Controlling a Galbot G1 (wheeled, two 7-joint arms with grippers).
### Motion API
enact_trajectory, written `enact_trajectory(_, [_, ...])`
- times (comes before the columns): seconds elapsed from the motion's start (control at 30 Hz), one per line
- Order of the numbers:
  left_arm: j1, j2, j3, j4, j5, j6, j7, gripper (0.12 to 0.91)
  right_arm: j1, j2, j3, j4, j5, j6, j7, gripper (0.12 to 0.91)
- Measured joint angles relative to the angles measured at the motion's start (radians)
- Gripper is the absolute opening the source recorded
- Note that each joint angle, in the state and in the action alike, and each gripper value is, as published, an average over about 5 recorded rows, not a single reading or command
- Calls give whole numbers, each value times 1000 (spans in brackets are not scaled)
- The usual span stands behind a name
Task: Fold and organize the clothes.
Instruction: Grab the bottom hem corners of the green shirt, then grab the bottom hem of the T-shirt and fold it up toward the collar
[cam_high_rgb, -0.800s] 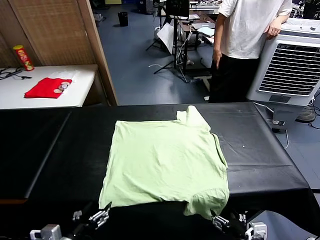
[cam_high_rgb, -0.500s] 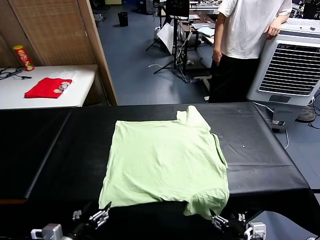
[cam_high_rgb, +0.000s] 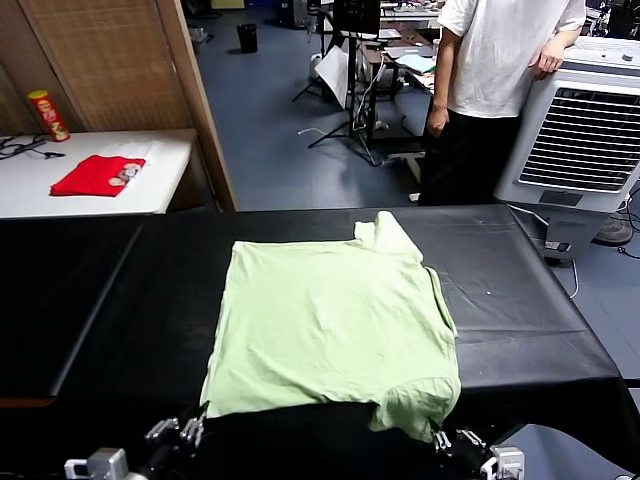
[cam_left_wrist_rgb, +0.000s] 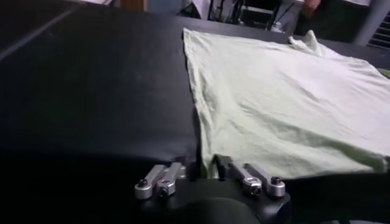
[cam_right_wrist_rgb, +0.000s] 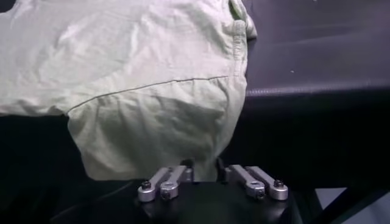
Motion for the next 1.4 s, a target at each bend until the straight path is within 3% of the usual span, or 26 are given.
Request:
enact_trajectory(0.27, [22, 0, -14, -39, 11, -33, -5, 126, -72, -2, 42, 127, 38, 22, -5, 122])
enact_trajectory(0.5, [5, -11, -30, -80, 10, -95, -5, 126, 6, -45, 85, 157, 109, 85, -17, 122])
enact_trajectory(0.83, [-131, -39, -20, -19, 18, -151, -1, 126, 278, -129, 36, -43, 114, 172, -34, 122])
enact_trajectory(1.07, [-228, -65, 14, 58, 103, -186, 4, 126, 486, -139, -47, -203, 89, 186, -33, 122])
enact_trajectory(1.4, [-373, -72, 62, 172, 216, -197, 1, 126, 656, -127, -149, -378, 44, 188, -53, 122])
